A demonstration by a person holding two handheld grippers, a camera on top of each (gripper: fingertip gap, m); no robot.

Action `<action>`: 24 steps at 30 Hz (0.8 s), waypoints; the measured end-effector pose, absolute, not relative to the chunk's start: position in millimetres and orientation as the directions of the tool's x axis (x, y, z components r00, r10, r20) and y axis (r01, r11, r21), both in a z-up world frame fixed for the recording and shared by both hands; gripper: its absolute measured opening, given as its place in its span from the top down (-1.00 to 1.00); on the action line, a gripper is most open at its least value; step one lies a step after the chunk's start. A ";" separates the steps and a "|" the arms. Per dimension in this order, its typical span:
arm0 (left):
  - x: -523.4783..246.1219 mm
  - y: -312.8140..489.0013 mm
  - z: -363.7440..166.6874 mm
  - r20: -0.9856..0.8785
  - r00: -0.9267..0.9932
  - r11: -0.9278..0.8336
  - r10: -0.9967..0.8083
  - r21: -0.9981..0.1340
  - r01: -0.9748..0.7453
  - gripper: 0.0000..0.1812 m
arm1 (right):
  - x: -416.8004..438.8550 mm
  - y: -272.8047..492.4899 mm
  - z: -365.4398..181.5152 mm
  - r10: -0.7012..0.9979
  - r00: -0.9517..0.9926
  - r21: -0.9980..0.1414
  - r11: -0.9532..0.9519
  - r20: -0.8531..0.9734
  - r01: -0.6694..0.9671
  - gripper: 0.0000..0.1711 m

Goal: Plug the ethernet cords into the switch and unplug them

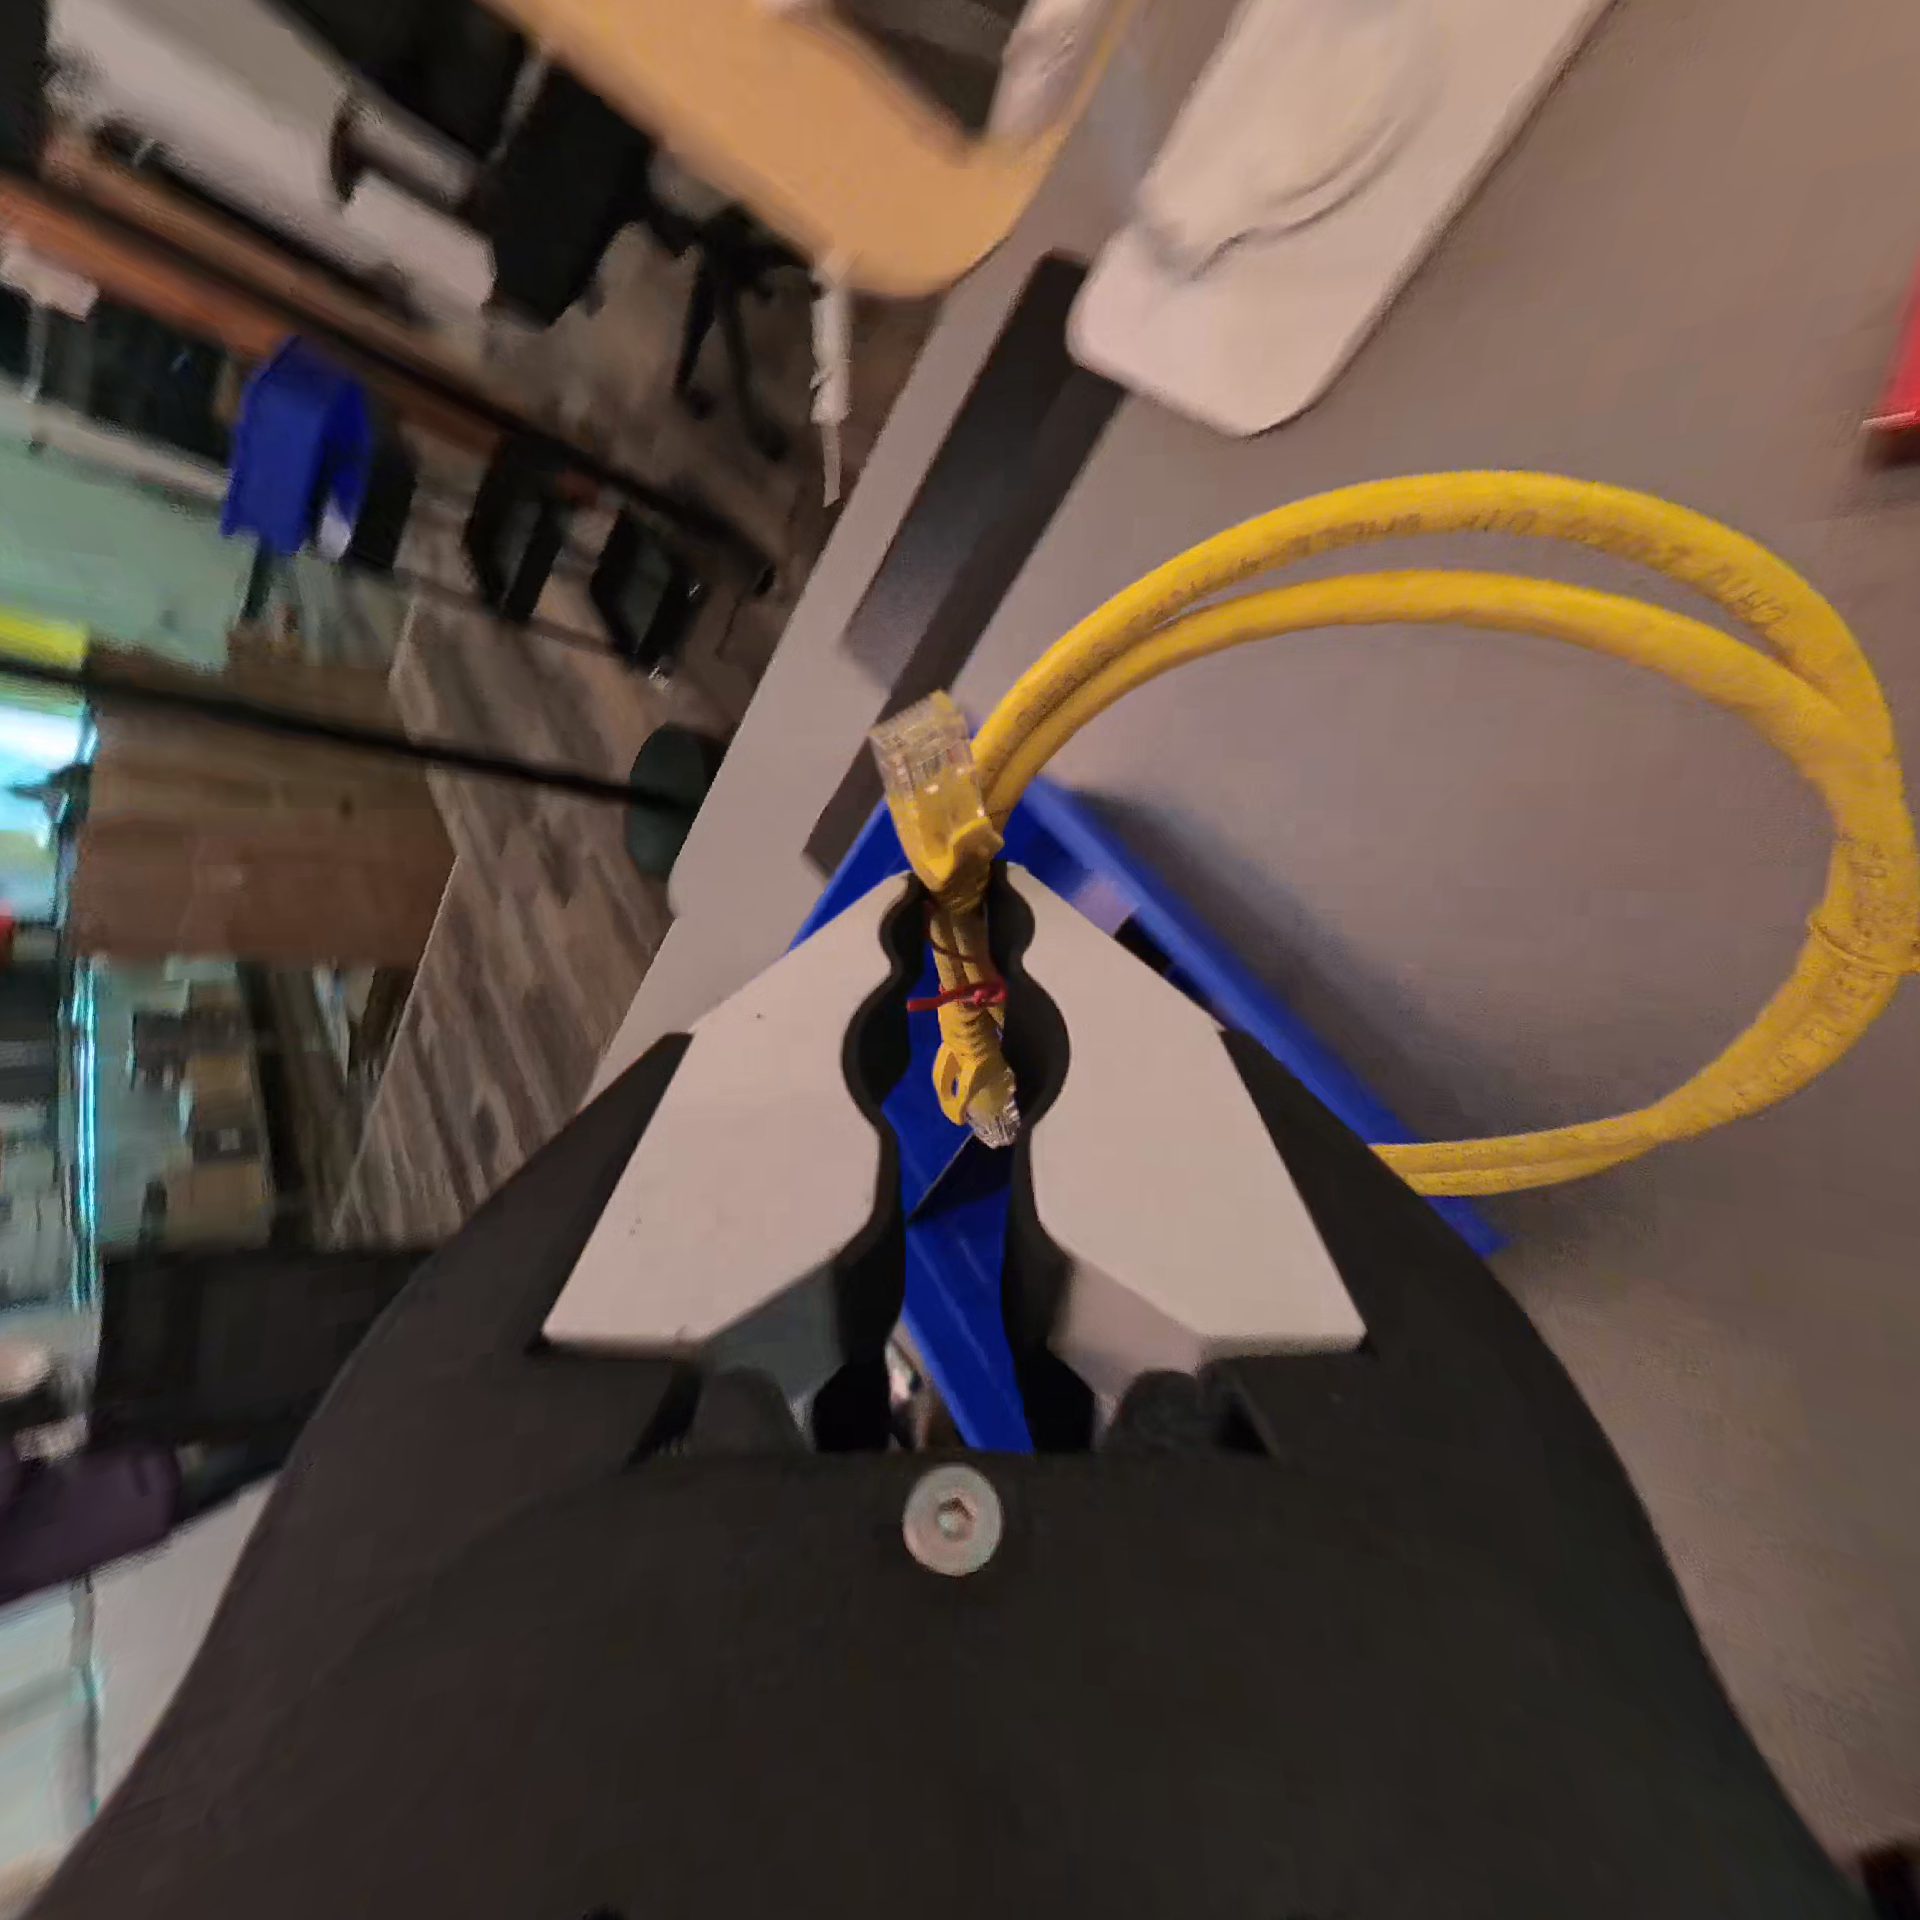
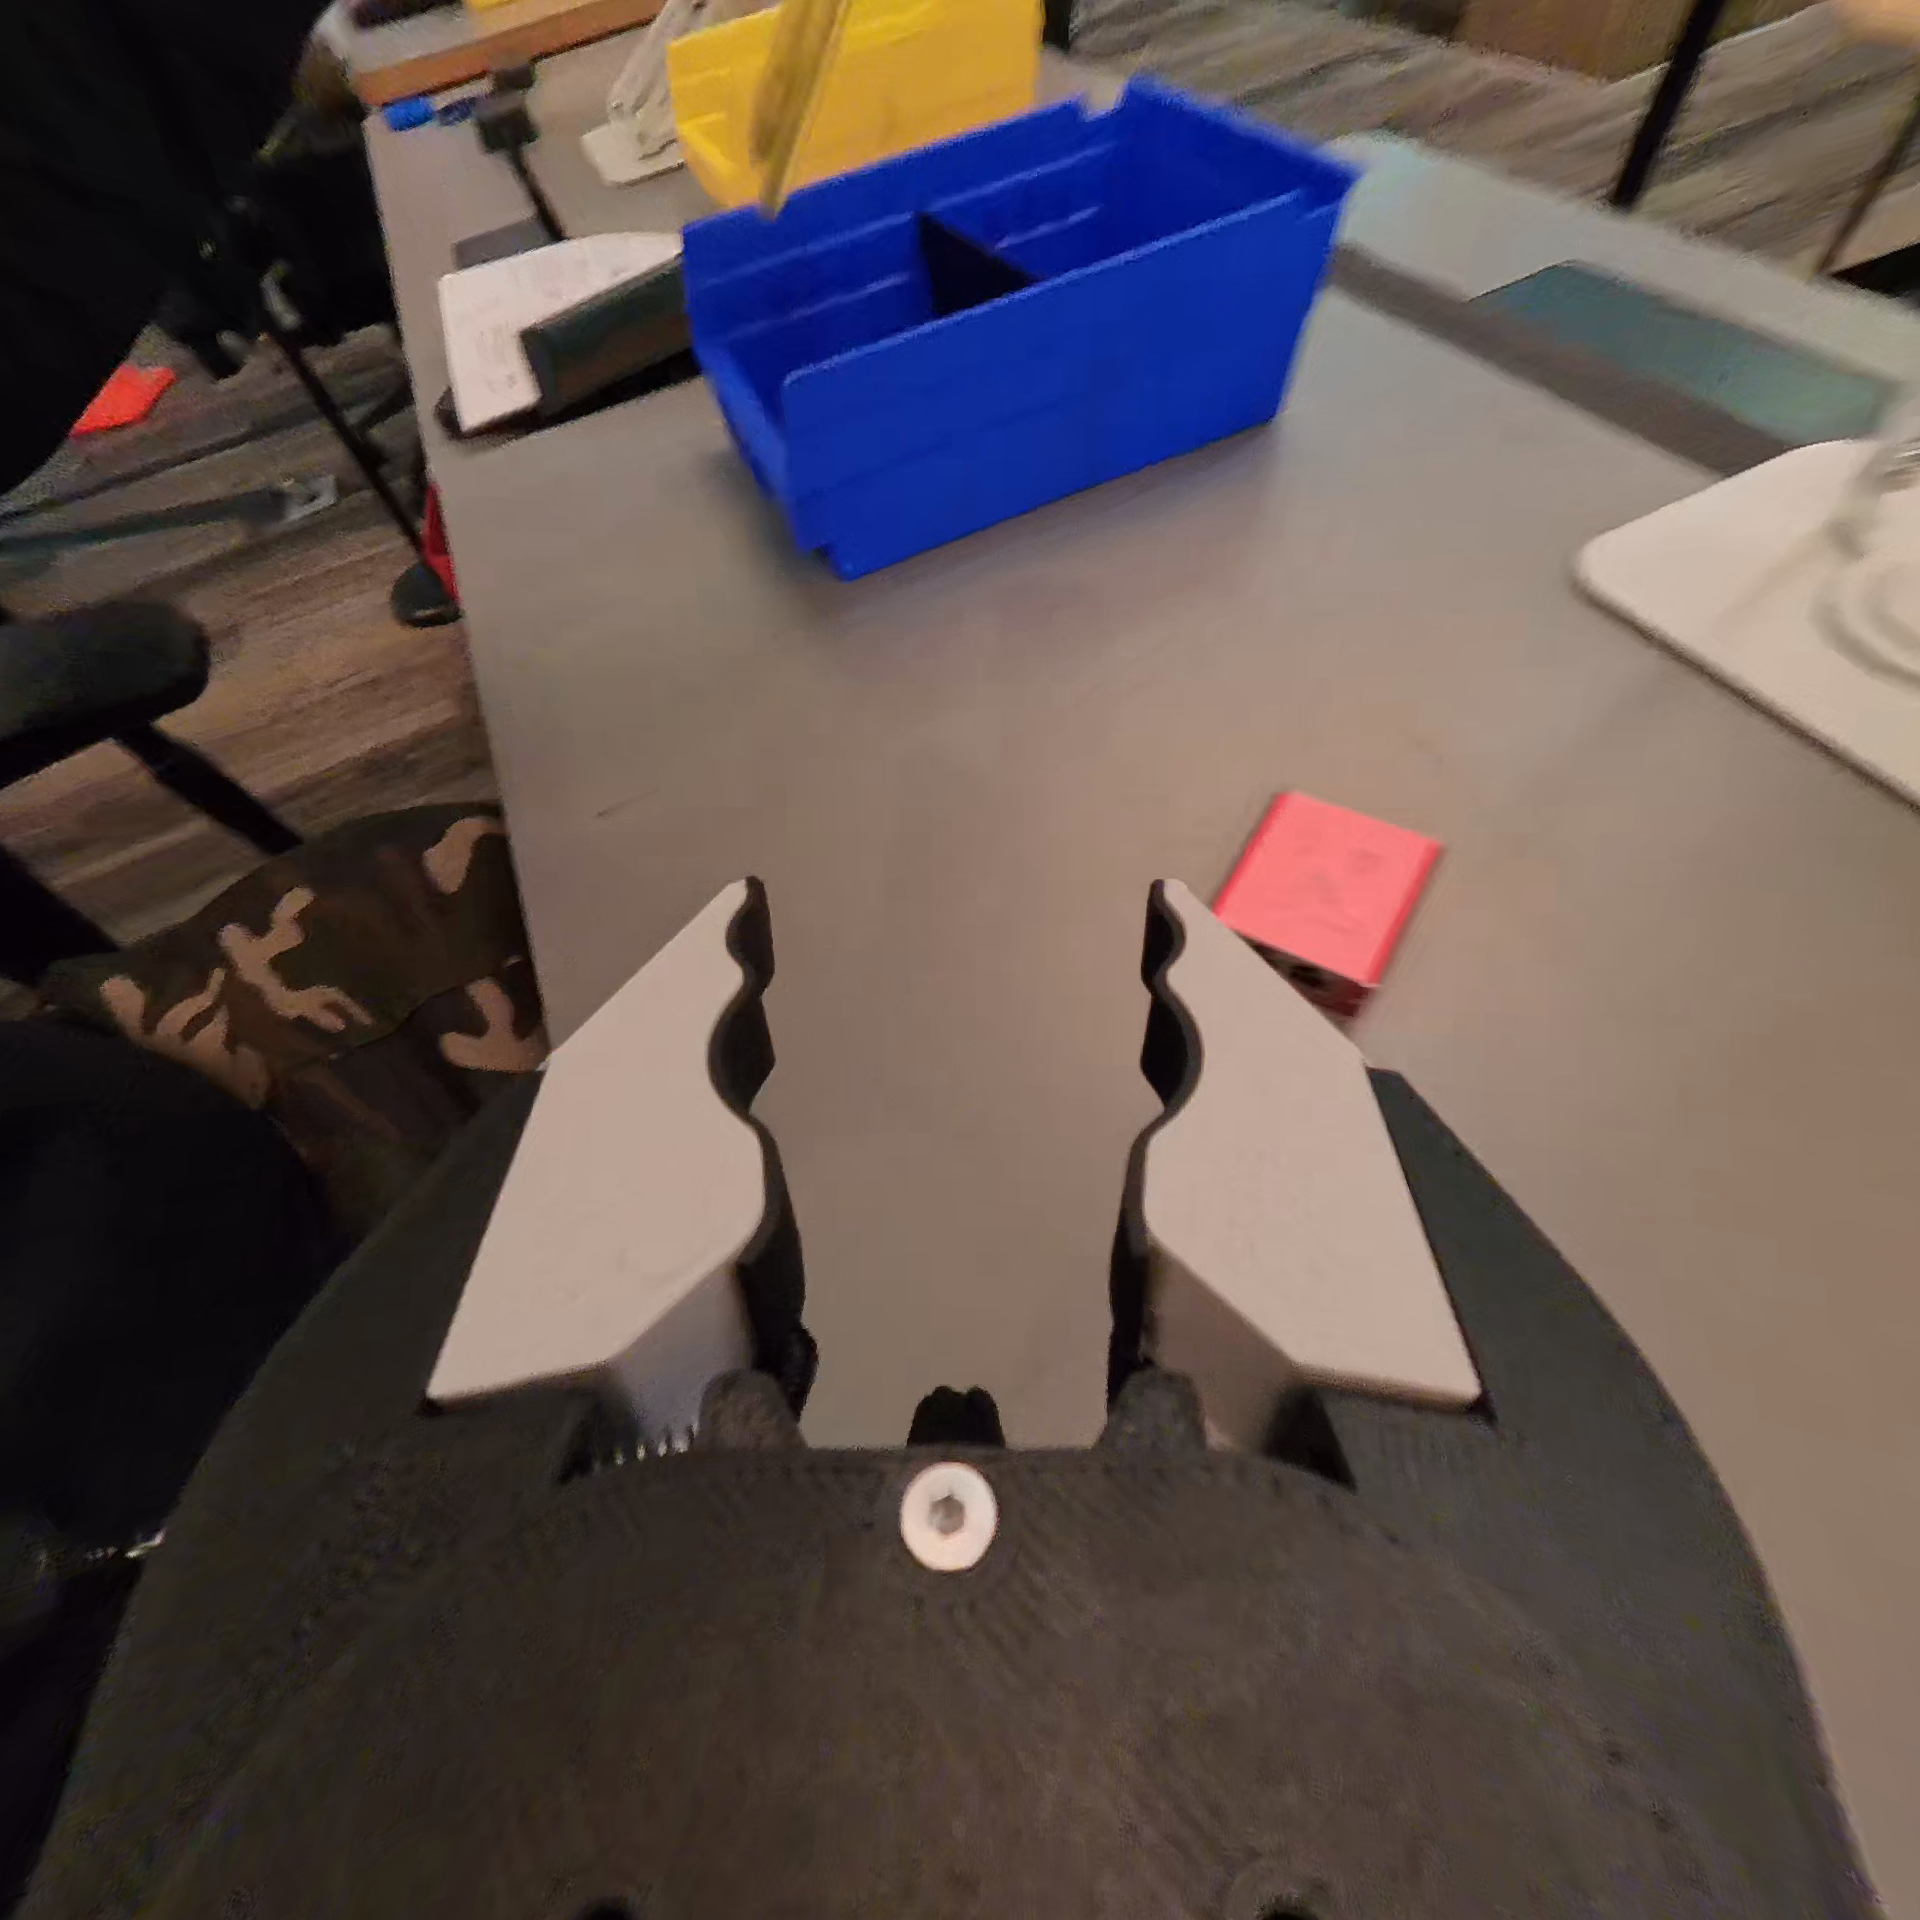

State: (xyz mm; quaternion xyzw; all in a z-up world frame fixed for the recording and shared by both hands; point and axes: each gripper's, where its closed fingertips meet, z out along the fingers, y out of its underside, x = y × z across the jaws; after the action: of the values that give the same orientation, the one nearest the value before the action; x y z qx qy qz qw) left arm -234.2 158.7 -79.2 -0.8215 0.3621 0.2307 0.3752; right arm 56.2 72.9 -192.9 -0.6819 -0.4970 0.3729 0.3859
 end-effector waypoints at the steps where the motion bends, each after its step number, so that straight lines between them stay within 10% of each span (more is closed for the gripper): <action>1: -203.4 160.9 -81.3 -0.647 0.588 -0.420 -0.485 -0.418 -0.806 0.91 | 68.5 82.3 -183.7 0.959 0.262 -0.906 -0.205 -0.110 0.371 0.18; 14: 82.7 150.8 -239.1 -0.309 0.044 -0.009 -0.950 -0.112 -0.994 0.92 | 228.9 149.7 -152.7 0.790 0.611 -0.940 -0.237 -0.039 0.245 0.20; 24: 142.3 148.9 -300.4 -0.202 -0.023 0.061 -0.979 -0.187 -0.980 0.78 | 231.3 157.2 -193.0 0.808 0.587 -0.923 -0.262 -0.050 0.283 0.20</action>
State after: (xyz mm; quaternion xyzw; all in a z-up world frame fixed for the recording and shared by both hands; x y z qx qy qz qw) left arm 142.3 148.9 -300.4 -0.6850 0.7151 0.0025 0.1390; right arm 231.3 157.2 -193.0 -0.7471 -0.3650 0.2704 0.4853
